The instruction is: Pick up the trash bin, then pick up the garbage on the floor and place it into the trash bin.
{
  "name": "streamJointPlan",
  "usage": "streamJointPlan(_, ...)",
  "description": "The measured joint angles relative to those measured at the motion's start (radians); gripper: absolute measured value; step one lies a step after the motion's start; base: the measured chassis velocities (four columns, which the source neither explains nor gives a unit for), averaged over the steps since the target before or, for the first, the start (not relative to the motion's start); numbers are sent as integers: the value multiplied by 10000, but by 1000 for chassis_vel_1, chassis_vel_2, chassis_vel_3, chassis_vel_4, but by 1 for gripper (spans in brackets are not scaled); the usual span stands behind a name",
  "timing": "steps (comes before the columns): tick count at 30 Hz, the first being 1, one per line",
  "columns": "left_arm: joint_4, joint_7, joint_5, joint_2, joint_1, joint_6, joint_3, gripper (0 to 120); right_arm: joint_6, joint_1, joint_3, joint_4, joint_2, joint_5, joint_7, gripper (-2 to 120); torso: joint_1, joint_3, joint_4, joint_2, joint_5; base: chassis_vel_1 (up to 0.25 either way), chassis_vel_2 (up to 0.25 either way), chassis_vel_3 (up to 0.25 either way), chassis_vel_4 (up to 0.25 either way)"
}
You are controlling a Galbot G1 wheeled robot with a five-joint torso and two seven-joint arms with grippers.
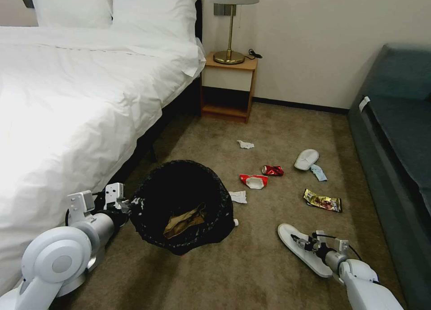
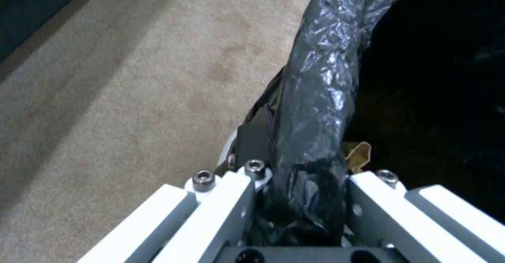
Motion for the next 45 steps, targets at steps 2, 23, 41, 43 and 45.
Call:
streamJointPlan(2, 11, 24, 32, -29, -6, 0, 12, 3, 46, -20, 0, 6, -35, -67, 57, 33, 0, 0, 0, 0, 0, 0, 0, 0, 0)
streamJointPlan(23, 174, 285, 260, -64, -43, 0, 11, 3, 152, -592, 153, 1210, -474, 166, 379, 0, 0, 0, 0, 0, 3, 0, 0, 0, 0)
streamJointPlan(41, 683, 586, 565, -74, -274, 0, 308, 3, -469, -1719, 598, 5827, -2000, 1856, 1056, 0, 0, 0, 1, -1, 0, 0, 0, 0, 0)
streamJointPlan(43, 730, 627, 589, -47, -290, 0, 334, 3, -538, -1777, 625, 6242, -2100, 1996, 1120, 0, 0, 0, 1, 0, 0, 0, 0, 0, 0)
streamJointPlan(45, 813, 683, 609, -4, -321, 0, 384, 3, -641, -1847, 657, 6783, -2243, 2207, 1230, 0, 0, 0, 1, 0, -2, 0, 0, 0, 0)
